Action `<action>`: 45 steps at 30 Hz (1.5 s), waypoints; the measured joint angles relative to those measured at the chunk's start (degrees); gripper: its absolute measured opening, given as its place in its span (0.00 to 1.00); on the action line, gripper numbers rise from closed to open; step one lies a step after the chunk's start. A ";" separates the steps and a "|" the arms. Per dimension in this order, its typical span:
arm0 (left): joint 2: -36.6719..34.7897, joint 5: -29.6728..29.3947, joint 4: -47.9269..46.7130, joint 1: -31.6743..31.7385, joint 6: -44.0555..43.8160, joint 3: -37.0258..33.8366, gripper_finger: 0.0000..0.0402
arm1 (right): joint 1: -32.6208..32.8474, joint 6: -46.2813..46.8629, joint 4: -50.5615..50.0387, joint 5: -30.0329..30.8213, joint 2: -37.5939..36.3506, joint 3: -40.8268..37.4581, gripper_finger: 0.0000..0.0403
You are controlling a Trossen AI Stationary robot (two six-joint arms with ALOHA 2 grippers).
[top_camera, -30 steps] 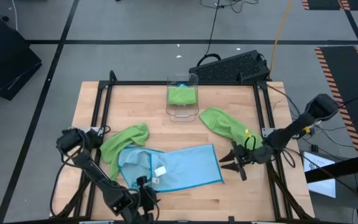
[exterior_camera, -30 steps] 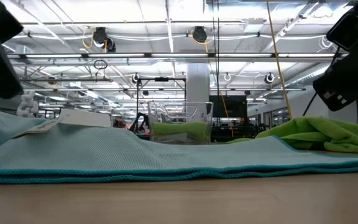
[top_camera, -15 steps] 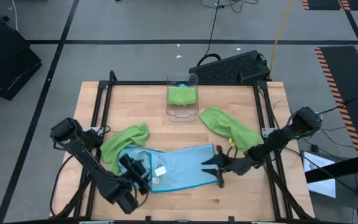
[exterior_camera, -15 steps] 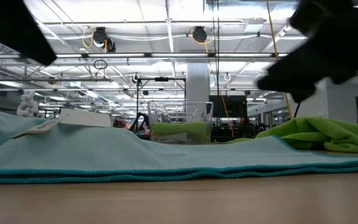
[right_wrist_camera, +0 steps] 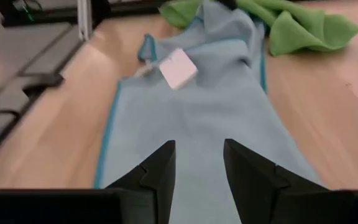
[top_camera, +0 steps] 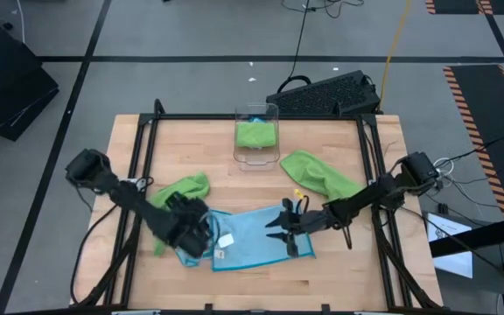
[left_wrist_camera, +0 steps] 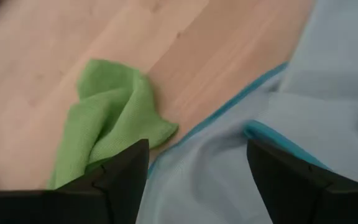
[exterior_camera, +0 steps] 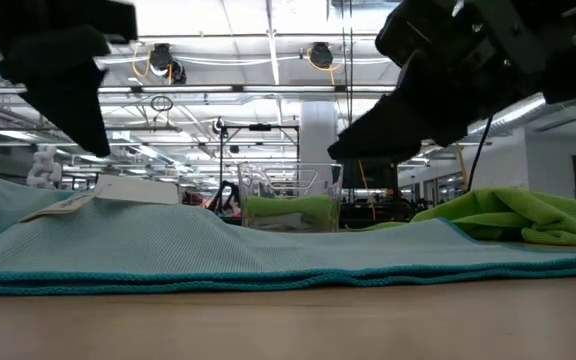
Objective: Fold microfiber towels
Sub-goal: Fold the right blue towel
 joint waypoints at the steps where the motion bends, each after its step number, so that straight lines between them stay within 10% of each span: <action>1: -1.14 1.86 2.16 1.49 2.26 -1.19 0.68 | -0.18 -0.55 -0.46 0.01 0.00 0.00 0.32; 16: -9.87 28.54 33.49 20.40 37.17 -15.79 0.67 | -2.64 -2.90 -4.04 -3.04 -0.08 -0.07 0.32; 45: -9.88 39.37 35.38 21.50 46.77 -17.18 0.34 | -5.90 -4.03 -4.26 -3.07 -0.07 -0.07 0.32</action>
